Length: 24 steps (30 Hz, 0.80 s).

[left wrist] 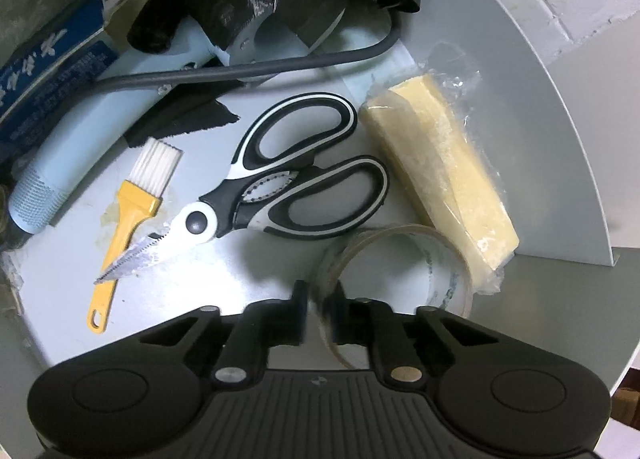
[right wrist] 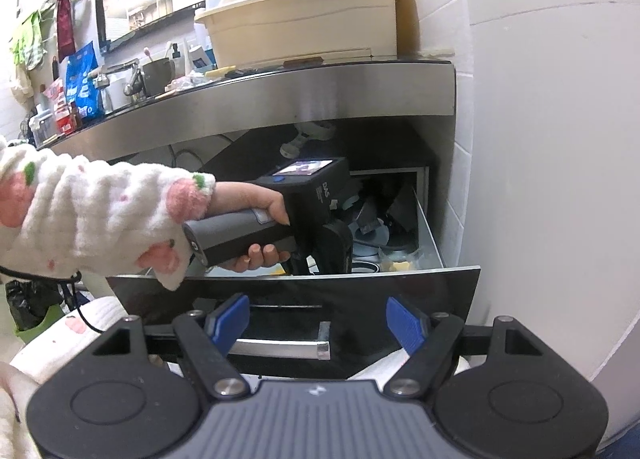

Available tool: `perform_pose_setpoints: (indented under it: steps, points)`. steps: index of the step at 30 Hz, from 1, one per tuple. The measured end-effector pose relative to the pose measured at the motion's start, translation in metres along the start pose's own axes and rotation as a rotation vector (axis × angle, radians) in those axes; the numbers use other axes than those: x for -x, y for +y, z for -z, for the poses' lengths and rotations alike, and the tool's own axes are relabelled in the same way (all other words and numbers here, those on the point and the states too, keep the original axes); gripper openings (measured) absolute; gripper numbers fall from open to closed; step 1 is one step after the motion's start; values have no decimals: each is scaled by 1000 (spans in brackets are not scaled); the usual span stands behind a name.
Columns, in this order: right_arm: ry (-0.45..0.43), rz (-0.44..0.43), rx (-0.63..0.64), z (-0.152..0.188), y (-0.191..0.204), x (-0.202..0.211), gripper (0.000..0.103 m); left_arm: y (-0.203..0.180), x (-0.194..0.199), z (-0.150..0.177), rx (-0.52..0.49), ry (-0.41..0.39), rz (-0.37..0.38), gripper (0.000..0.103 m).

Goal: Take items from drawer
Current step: 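Grasp the clear tape roll rim with the left gripper and lift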

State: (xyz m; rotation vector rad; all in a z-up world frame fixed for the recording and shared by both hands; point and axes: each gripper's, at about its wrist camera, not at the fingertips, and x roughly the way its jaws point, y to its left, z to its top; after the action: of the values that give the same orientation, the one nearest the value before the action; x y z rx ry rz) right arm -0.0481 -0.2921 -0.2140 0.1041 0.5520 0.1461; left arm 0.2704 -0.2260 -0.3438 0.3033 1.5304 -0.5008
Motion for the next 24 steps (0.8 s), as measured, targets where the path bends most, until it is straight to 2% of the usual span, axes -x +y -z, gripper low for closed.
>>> perform_pose_setpoints:
  steps: [9, 17, 24]
  points:
    - [10, -10, -3, 2, 3, -3, 76, 5, 24, -1, 18, -50, -44, 5]
    - [4, -18, 16, -1, 9, -4, 76, 16, 63, 0, 39, -89, -35, 5]
    - [1, -19, 31, -3, 12, -1, 76, 19, 84, 20, 1, -132, -64, 4]
